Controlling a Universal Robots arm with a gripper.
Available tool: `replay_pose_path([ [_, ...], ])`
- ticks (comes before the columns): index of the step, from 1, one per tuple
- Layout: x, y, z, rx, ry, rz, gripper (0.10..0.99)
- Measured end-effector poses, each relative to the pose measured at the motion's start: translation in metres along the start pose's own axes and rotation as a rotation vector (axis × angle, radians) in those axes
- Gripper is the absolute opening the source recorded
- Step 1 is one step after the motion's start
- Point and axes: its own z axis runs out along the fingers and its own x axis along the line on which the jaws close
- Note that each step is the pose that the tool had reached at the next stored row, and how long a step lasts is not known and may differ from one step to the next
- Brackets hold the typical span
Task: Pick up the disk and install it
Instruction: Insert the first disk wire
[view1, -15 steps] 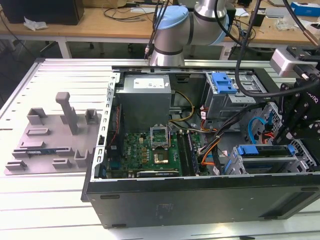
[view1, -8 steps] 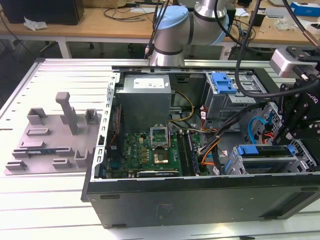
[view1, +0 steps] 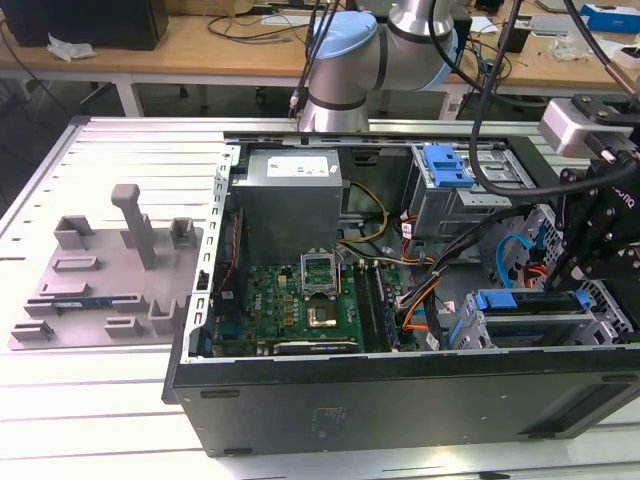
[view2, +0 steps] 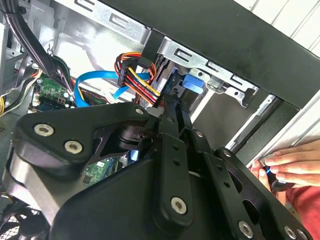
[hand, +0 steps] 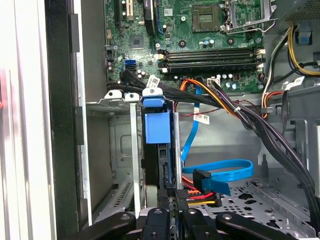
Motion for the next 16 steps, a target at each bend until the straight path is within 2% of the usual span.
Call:
replay_pose_path([
  [16,-0.0001,0.0,0.0031,0.0,-0.0001,0.0,0.169],
])
